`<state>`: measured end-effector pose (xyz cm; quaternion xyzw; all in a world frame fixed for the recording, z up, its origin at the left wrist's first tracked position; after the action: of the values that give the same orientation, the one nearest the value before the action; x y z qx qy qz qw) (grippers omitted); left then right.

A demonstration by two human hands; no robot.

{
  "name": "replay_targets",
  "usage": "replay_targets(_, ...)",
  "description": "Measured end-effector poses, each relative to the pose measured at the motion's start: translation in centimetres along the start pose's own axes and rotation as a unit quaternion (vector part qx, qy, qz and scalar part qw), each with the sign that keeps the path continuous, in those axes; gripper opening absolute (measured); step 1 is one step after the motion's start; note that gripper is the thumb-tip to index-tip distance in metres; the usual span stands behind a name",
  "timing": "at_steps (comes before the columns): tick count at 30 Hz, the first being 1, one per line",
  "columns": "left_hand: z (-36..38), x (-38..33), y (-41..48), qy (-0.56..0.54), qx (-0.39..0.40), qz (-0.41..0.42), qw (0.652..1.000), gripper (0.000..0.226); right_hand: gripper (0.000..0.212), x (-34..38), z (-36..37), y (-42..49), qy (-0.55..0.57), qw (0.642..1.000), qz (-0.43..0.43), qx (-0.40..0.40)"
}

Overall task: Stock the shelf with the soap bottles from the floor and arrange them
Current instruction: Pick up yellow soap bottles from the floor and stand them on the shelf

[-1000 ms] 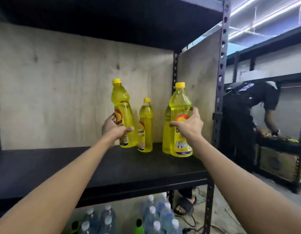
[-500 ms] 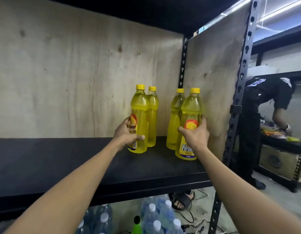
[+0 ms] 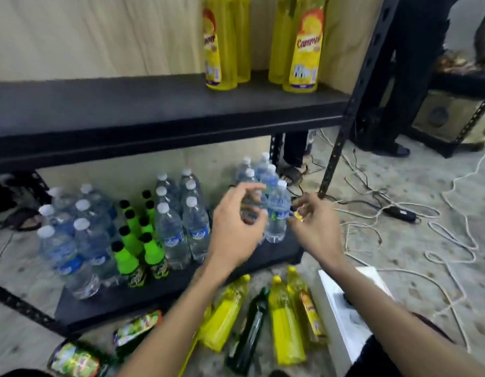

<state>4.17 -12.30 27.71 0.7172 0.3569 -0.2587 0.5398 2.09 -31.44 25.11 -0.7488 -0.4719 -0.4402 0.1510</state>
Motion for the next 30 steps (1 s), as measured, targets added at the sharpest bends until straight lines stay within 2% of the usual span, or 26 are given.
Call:
replay_targets(2,4.8,6.2,-6.6,-0.021,0.110,-0.174,0.978,0.037,0.017,-8.1,3.8,-3.2,-0.035,0.977,0.165,0.130)
replay_targets(4,9.3,12.4,-12.9,0.021,0.226,-0.302,0.926,0.036,0.016,-15.0,6.5,-5.5,-0.058,0.939,0.275,0.196)
replay_targets(6,12.6,17.7,-18.1,0.052,0.303,-0.394,0.866,0.036,0.019,-20.4,8.2,-6.5,-0.084,0.916,0.335,0.207)
replay_targets(9,16.7,24.2,-23.7,0.088,0.342,-0.481,0.802,0.037,0.038,-26.8,11.2,-5.8,-0.088,0.911,0.362,0.177)
replay_targets(12,20.3,28.1,-26.7,0.132,0.382,-0.503,0.764,0.044,0.049,-31.2,14.7,-3.6,-0.101,0.913,0.367,0.150)
replay_targets(14,22.2,29.6,-27.8,0.137,0.380,-0.524,0.749,0.050,0.053,-33.2,17.4,-2.1,-0.118,0.910,0.364,0.157)
replay_targets(18,25.5,31.7,-27.4,0.124,0.374,-0.537,0.746,0.064,0.062,-36.4,20.4,0.6,-0.124,0.903,0.380,0.158)
replay_targets(22,27.0,32.4,-27.2,0.173,0.376,-0.528,0.742,0.103,0.064,-40.1,22.2,1.4,-0.118,0.866,0.438,0.212)
replay_targets(25,27.1,32.8,-27.2,0.218,0.352,-0.524,0.744,0.093,0.056,-41.8,23.0,2.0,-0.093,0.854,0.444,0.254)
replay_targets(28,26.8,32.9,-26.9,0.230,0.362,-0.521,0.738,0.077,0.056,-41.6,22.4,2.4,-0.143,0.856,0.424,0.259)
replay_targets(30,26.2,32.7,-26.6,0.239,0.387,-0.512,0.729,0.067,0.063,-40.4,21.3,2.7,-0.207,0.862,0.402,0.229)
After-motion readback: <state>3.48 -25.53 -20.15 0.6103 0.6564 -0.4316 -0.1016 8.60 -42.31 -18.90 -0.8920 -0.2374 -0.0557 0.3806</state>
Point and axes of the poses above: each hand's wrist, its own y-axis towards the middle knuckle, its own z-axis out of the palm, x = y × z, the point moved 6 cm from there along y, towards the middle knuckle, and after that the axes turned 6 degrees about z, right-handed, at the moved point
